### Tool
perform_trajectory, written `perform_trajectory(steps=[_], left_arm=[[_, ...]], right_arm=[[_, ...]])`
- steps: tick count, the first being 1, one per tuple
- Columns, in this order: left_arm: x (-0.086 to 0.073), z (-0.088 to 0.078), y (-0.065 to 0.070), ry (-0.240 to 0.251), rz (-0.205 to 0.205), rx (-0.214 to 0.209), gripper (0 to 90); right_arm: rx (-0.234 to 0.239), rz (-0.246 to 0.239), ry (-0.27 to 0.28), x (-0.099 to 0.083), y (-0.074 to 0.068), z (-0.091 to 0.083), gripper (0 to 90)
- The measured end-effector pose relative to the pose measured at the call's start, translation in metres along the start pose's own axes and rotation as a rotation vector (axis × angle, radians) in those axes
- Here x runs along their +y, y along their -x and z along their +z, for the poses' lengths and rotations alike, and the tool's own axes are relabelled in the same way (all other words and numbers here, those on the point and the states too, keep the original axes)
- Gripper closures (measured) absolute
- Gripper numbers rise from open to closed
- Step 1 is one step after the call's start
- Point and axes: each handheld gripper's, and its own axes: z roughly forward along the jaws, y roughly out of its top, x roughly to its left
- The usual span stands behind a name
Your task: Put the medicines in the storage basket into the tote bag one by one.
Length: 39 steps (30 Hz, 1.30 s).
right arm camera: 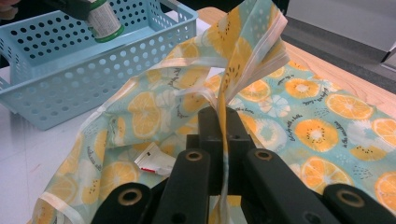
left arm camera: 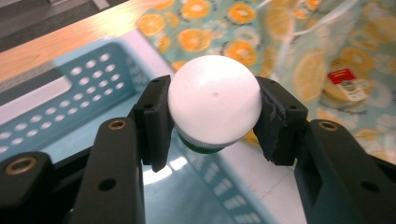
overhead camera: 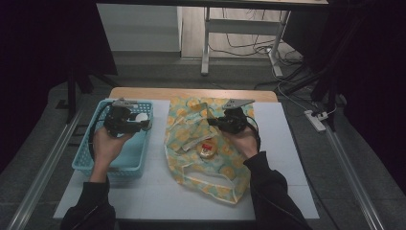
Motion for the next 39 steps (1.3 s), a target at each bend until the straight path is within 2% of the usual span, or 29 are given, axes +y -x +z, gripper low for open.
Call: perform_trajectory(steps=[14,20,25,39], left_arm=[[0.019,0.018,0.047,0.004,0.106,-0.121,50.7],[0.027,0.028,0.067,-0.002,0.157,-0.155,50.7],[0.030,0.038,0.078,-0.005,0.178,-0.190,50.7],[0.042,0.067,0.107,-0.030,0.223,-0.238,50.7]], right_arm=[[-0.005,0.001,0.005,0.001,0.001,-0.002,89.5],[-0.007,0.001,0.007,0.001,0.001,-0.002,89.5],[-0.007,0.001,0.007,0.001,0.001,-0.002,89.5],[-0.008,0.003,0.006,0.001,0.002,-0.002,89.5]])
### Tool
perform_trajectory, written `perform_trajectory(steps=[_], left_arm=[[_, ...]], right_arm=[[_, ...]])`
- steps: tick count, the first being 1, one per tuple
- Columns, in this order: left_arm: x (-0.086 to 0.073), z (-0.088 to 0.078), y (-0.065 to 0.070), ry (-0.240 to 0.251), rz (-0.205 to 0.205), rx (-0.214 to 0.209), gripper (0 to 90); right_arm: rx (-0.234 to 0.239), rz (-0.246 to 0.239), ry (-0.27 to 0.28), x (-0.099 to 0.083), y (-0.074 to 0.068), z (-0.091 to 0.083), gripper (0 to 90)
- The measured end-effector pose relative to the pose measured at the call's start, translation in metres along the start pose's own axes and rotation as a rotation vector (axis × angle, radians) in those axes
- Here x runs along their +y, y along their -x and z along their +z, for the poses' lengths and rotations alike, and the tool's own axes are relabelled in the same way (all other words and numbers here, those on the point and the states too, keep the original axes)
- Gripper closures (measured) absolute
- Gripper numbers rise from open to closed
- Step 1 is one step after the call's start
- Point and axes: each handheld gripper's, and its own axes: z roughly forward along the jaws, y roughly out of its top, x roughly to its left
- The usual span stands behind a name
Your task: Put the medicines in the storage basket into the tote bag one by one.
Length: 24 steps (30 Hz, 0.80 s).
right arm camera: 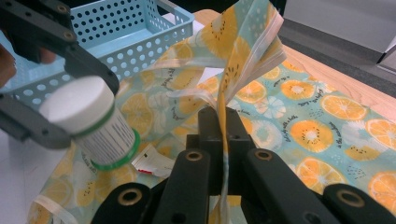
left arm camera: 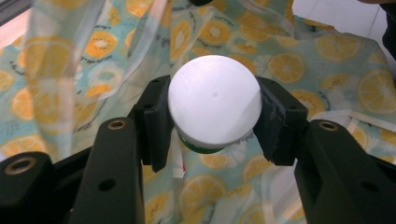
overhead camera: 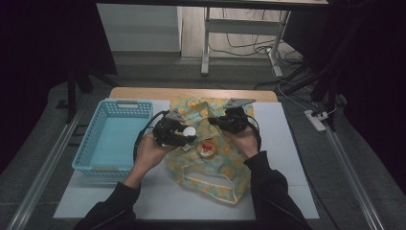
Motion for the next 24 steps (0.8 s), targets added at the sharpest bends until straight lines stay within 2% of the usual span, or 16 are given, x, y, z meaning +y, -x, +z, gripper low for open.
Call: perform_trajectory(steps=[13,24], left_arm=[[0.013,0.036,0.007,-0.028,0.024,-0.026,50.7],[0.013,0.063,0.009,-0.063,0.043,-0.018,50.6]], right_arm=[[0.003,-0.003,0.002,0.000,-0.001,0.001,89.4],[0.003,-0.003,0.001,0.000,-0.001,0.000,89.5]])
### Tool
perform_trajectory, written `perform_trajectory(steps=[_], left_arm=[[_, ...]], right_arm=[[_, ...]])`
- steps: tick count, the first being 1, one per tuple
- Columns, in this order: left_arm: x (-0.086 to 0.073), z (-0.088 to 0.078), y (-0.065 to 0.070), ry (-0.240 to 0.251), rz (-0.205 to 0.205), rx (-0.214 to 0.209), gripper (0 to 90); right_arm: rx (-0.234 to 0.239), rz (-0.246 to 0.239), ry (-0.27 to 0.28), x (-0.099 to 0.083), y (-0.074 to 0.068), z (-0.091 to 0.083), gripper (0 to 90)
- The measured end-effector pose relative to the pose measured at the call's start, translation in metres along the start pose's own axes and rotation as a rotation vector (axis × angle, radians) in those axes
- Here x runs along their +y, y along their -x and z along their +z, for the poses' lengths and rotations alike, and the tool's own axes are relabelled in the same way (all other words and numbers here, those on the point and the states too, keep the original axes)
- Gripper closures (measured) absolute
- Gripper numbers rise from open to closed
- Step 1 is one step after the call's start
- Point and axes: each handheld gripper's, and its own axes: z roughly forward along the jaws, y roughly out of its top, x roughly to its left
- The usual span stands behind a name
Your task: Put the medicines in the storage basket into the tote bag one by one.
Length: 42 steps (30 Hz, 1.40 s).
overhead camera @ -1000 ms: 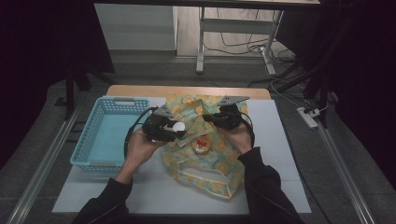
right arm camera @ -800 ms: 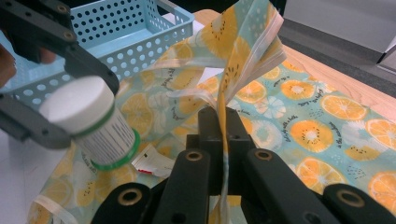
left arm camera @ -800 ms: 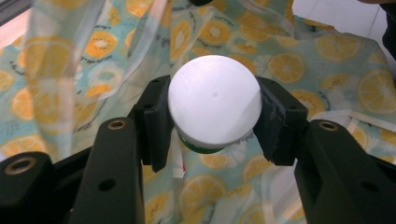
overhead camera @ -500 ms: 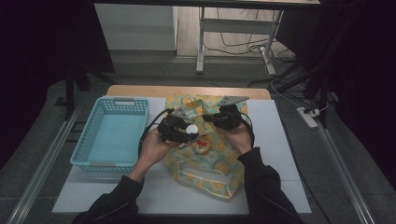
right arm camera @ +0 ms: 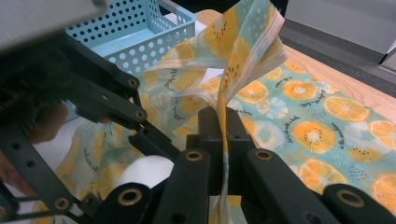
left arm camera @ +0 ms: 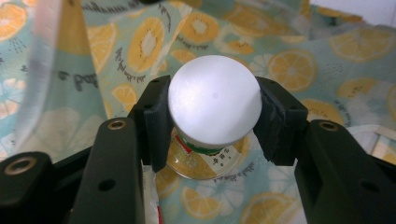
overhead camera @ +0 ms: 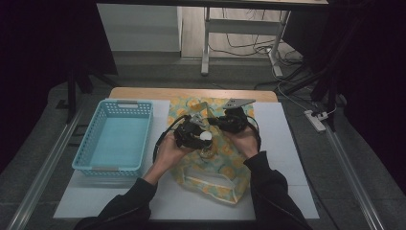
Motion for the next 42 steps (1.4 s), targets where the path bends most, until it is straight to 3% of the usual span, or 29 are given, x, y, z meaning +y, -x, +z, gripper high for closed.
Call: perform_trajectory(steps=[11,19,25,28,35,42], left_arm=[[-0.006,0.019,-0.008,-0.038,-0.022,-0.005,50.5],[-0.007,0.021,-0.014,-0.009,-0.047,-0.040,48.8],[-0.008,0.013,-0.015,0.015,-0.073,-0.045,37.6],[-0.008,0.008,-0.014,0.033,-0.078,-0.068,31.4],[-0.009,-0.005,-0.005,0.042,-0.057,-0.062,19.7],[-0.015,-0.018,0.001,0.060,-0.061,-0.076,11.5]], right_arm=[[0.000,-0.002,-0.004,0.000,0.000,0.000,89.5],[-0.001,-0.002,-0.004,0.000,0.000,0.000,89.4],[0.002,-0.002,-0.002,0.000,0.001,0.000,89.4],[0.002,-0.002,-0.002,0.000,0.001,-0.001,89.4],[0.004,-0.001,0.002,0.000,0.001,-0.002,89.4],[0.004,-0.003,-0.001,0.000,0.000,-0.002,89.4]])
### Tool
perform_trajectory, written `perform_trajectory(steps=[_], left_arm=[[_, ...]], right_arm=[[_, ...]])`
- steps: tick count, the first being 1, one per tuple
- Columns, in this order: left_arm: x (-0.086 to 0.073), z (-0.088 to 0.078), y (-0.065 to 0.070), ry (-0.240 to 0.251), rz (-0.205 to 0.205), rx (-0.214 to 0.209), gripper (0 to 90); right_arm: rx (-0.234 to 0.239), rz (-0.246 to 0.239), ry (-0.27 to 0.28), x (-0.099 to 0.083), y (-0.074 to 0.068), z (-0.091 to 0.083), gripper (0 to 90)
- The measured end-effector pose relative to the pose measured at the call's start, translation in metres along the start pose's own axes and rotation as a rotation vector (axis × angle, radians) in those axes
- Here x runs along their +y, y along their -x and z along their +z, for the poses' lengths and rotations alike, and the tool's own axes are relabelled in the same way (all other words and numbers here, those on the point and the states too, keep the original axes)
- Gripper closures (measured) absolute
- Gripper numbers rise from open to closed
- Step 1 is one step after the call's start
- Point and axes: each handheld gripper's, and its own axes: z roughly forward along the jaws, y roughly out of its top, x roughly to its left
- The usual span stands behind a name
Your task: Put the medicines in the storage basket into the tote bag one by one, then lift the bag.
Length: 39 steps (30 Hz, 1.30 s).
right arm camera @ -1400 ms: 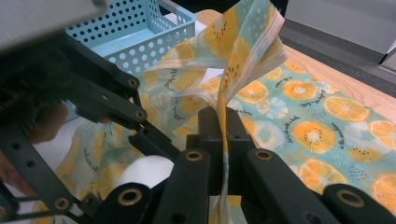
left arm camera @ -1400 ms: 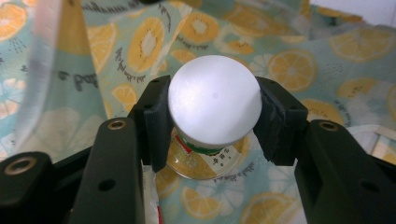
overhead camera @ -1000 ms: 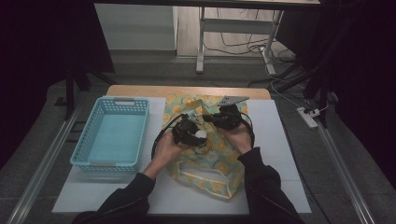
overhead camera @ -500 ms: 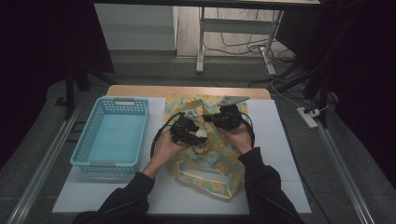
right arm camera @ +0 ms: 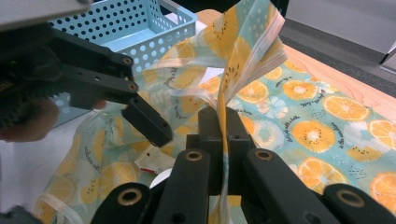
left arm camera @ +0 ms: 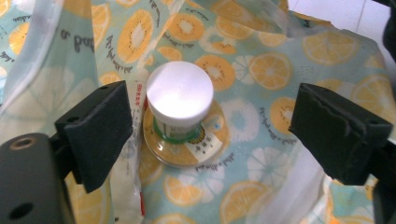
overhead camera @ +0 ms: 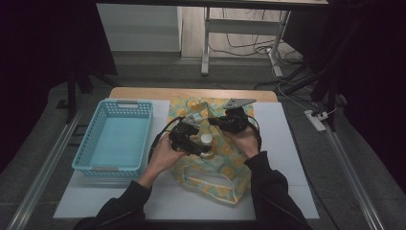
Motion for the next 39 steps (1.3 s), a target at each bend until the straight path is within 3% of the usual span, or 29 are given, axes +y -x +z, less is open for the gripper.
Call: perform_trajectory(steps=[12,25,31,39], left_arm=[[-0.021,-0.015,0.003,0.058,-0.034,-0.074,0.0],[-0.038,-0.013,0.010,0.013,0.005,-0.130,0.4],[-0.041,-0.008,0.017,0.006,0.010,-0.103,0.4],[-0.045,0.005,0.024,-0.067,0.014,-0.072,0.7]], right_arm=[[0.004,-0.005,-0.003,0.000,-0.001,0.000,89.4],[0.007,-0.006,-0.004,0.000,-0.003,0.000,89.4],[0.005,-0.004,-0.005,0.000,-0.003,-0.001,89.4],[0.008,-0.005,-0.007,0.000,-0.004,-0.001,89.3]])
